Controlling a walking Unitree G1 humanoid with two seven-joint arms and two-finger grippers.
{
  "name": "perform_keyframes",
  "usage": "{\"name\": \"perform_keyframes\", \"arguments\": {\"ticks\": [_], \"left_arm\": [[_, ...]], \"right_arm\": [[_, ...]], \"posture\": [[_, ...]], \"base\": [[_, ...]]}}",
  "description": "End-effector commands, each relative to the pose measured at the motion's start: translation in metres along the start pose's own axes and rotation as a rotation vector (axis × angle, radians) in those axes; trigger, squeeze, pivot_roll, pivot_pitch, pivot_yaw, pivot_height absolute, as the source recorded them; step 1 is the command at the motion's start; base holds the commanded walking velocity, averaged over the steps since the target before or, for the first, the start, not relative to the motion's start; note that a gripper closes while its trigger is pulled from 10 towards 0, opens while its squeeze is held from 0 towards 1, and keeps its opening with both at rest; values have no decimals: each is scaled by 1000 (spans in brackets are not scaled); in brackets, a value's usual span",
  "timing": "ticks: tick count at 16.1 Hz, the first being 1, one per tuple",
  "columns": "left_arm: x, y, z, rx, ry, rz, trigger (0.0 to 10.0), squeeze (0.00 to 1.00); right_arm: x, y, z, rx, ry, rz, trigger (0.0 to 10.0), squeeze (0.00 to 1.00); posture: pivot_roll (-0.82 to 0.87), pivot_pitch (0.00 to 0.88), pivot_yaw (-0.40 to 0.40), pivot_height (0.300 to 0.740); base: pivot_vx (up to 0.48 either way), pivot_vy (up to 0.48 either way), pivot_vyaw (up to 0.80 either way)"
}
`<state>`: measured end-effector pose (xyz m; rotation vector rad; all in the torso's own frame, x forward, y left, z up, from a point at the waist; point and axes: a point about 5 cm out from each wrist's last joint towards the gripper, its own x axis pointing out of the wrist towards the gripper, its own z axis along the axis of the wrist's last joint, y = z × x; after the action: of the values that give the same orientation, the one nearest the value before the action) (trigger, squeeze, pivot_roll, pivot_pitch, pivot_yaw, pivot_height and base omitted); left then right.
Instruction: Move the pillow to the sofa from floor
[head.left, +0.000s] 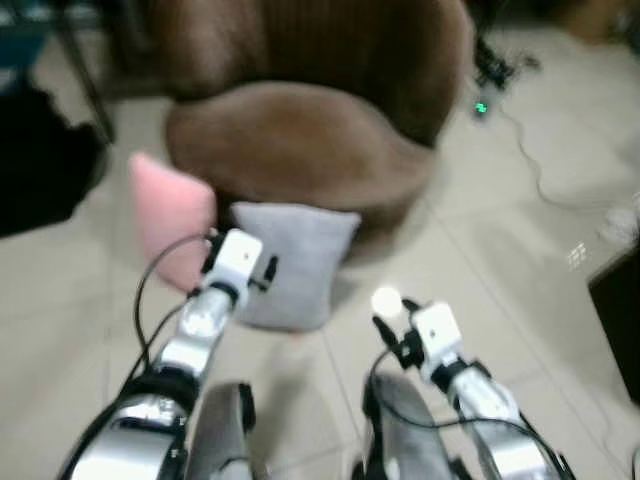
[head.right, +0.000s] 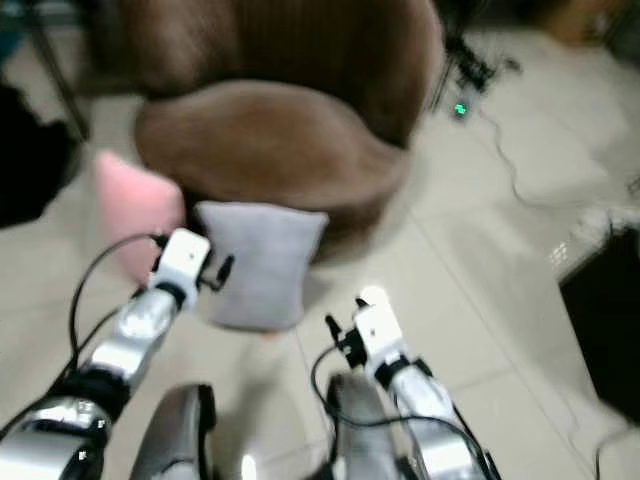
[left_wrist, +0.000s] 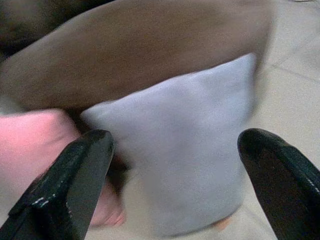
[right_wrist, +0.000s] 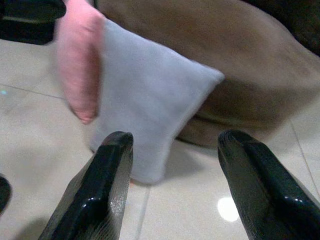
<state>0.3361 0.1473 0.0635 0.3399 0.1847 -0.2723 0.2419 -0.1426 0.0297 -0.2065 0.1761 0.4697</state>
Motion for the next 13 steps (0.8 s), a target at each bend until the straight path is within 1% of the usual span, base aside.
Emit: {"name": "perform_keyframes", "arguments": {"ticks": [1, 4, 6, 8, 12, 13], "left_arm": [[2, -12, 3, 0, -7, -41, 10000, 0], [4, -16, 5, 17, -7, -55, 10000, 0], [5, -19, 12, -9, -47, -73, 10000, 0], [6, -19, 13, -11, -48, -70, 10000, 0], [6, -19, 11, -10, -40, -72, 10000, 0], [7, -14, 13, -18, -43, -42, 10000, 0]], "right_arm": [[-6, -9, -4, -2, 19, -32, 10000, 0], [-9, -8, -6, 3, 22, -41, 10000, 0], [-10, -8, -6, 3, 24, -44, 10000, 0], [-12, -10, -7, 5, 29, -51, 10000, 0], [-13, -12, -7, 10, 33, -60, 10000, 0], [-15, -12, -8, 12, 38, -61, 10000, 0]], "posture": [[-119, 113, -44, 520], [-136, 114, -39, 520], [-140, 117, -39, 520], [-142, 119, -38, 520], [-144, 126, -39, 520], [-144, 130, -37, 520]], "base": [[480, 0, 0], [477, 0, 0], [480, 0, 0], [480, 0, 0], [480, 0, 0], [0, 0, 0]]}}
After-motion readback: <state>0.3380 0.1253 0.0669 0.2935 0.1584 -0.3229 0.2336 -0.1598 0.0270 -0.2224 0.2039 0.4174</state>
